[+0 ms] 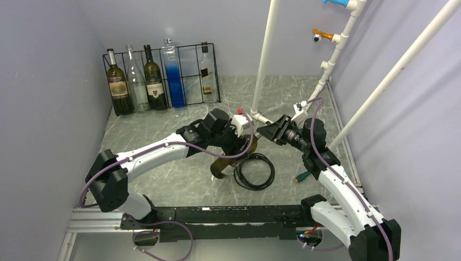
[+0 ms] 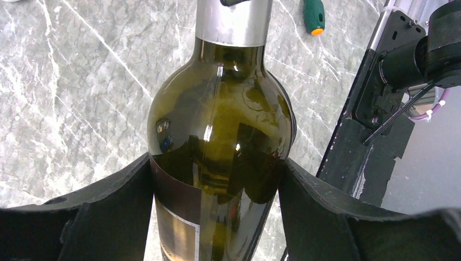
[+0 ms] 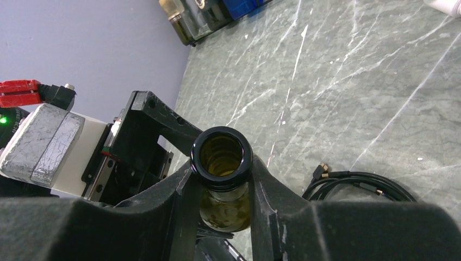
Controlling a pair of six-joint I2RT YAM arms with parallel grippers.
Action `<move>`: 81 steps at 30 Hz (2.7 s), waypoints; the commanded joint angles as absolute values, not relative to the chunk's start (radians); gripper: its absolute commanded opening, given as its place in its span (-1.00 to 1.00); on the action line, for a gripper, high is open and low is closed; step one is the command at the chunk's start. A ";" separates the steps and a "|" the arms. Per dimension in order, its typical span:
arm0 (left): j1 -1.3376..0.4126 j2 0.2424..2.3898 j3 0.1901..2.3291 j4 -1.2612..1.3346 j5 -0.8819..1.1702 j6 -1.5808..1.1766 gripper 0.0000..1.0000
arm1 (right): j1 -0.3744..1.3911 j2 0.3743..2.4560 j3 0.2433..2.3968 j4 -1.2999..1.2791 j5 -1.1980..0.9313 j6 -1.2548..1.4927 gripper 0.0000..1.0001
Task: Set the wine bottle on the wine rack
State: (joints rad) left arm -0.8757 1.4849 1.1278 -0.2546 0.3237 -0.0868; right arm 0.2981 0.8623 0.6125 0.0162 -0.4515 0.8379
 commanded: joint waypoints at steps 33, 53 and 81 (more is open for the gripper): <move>-0.877 1.353 1.088 -0.201 0.116 -0.034 -1.00 | 0.304 0.552 0.836 -0.484 -0.033 0.545 0.76; -0.755 1.426 1.216 -0.127 -0.264 -0.089 -1.00 | 0.304 0.387 0.700 -0.510 0.110 0.387 0.88; -0.449 1.938 1.630 0.400 -0.548 0.078 -1.00 | 0.304 0.315 0.690 -0.508 0.140 0.394 0.98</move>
